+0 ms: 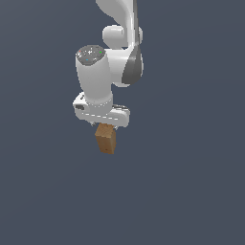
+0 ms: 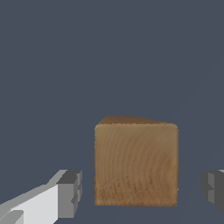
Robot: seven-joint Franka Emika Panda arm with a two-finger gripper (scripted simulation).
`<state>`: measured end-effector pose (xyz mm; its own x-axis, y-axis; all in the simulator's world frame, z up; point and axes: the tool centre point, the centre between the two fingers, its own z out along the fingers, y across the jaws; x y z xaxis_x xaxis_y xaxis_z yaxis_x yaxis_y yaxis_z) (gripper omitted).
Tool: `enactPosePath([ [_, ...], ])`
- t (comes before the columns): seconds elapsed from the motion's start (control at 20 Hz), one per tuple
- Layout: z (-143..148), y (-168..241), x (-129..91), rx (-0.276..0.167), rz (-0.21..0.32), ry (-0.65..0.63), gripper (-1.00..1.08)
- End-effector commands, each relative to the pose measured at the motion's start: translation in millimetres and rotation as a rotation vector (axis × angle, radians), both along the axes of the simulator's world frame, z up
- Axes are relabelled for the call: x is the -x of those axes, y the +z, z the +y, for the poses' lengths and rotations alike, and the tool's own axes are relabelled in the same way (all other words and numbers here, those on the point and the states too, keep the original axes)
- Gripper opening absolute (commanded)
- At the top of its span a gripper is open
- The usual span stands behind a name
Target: Pick up the object and move it to a goal position.
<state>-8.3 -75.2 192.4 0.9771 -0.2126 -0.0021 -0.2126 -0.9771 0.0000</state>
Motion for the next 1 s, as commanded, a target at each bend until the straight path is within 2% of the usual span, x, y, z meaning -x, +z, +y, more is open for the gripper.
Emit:
enactPosePath([
  [0.0, 0, -4, 0, 0.0, 0.0, 0.0, 1.0],
  [0.4, 0, -40, 1, 0.001, -0.001, -0.001, 1.0],
  [0.7, 0, -50, -1, 0.001, -0.002, -0.001, 1.0],
  [0.75, 0, -50, -1, 0.001, -0.002, -0.001, -1.0],
  [0.95, 0, -50, -1, 0.001, -0.002, -0.001, -1.0],
])
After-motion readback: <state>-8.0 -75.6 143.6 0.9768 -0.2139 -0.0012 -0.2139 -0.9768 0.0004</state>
